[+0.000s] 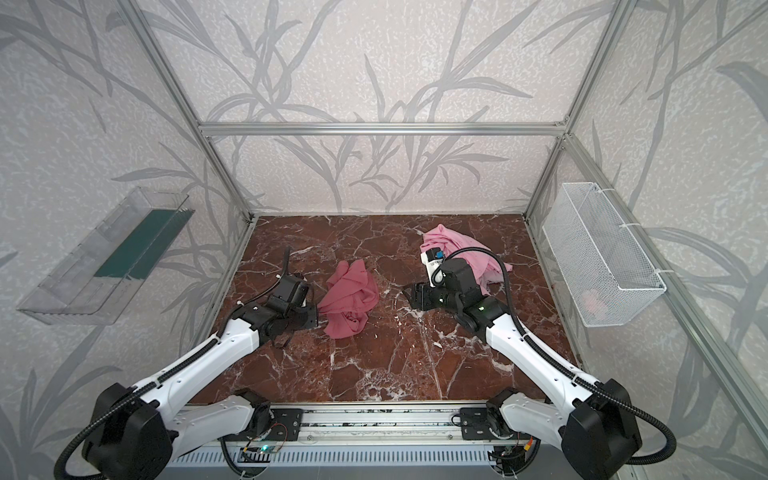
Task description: Pick out a specific cloth from the pile
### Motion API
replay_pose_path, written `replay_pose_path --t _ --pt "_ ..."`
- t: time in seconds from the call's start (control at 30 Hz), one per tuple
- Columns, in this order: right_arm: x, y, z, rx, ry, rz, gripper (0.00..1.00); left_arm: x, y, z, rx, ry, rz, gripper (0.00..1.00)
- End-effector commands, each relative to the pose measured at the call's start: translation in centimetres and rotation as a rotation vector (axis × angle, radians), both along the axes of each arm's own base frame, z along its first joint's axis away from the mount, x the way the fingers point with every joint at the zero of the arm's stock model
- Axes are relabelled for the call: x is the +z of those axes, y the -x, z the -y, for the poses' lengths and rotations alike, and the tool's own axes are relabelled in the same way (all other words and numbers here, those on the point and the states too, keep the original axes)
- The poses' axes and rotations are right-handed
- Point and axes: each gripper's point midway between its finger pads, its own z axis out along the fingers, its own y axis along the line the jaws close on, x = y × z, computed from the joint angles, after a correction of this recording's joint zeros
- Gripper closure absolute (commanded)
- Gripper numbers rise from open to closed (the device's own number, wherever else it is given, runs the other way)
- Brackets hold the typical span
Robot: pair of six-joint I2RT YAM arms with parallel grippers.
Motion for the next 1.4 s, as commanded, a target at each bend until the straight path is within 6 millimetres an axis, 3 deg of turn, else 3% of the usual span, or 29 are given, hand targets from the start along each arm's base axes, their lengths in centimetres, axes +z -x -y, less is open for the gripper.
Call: replay_pose_path --t 0.0,0.1,0.3,0.67,0.77,0.9,1.07,1.23,1.37 --pt "1.4 -0.4 -0.3 -0.003 -0.038 0.036 0.3 -1.1 2.0 0.8 -0.027 0.026 -0.057 0.63" --pt "1.5 -0.5 -0.5 -0.001 -0.054 0.032 0.3 -2.0 2.2 2.4 -0.065 0.06 -0.066 0.62" --pt "1.6 -0.2 -0.6 0.007 -0.068 0.025 0.3 -4.3 2.1 3.6 -0.083 0.083 -0.105 0.62" --pt "1.3 -0.3 -0.4 -0.002 -0.057 0.027 0.3 -5.7 0.6 3.9 -0.087 0.058 -0.081 0.64" --pt "1.4 -0.3 -0.4 -0.003 -0.057 0.026 0.3 -6.1 0.5 4.0 -0.091 0.056 -0.098 0.74" --pt "1.5 -0.2 -0.3 -0.004 -0.052 0.03 0.3 -6.6 1.1 3.7 -0.086 0.045 -0.126 1.0" --pt "1.7 -0.2 -0.3 -0.003 -0.055 0.034 0.3 -5.2 2.5 3.0 -0.063 0.053 -0.146 1.0" --pt "1.9 0.0 -0.5 0.009 -0.069 0.032 0.3 -2.4 3.9 1.6 -0.015 0.049 -0.138 1.0" --pt "1.8 -0.1 -0.6 0.011 -0.07 0.027 0.3 0.2 3.5 1.3 -0.01 0.063 -0.064 1.0"
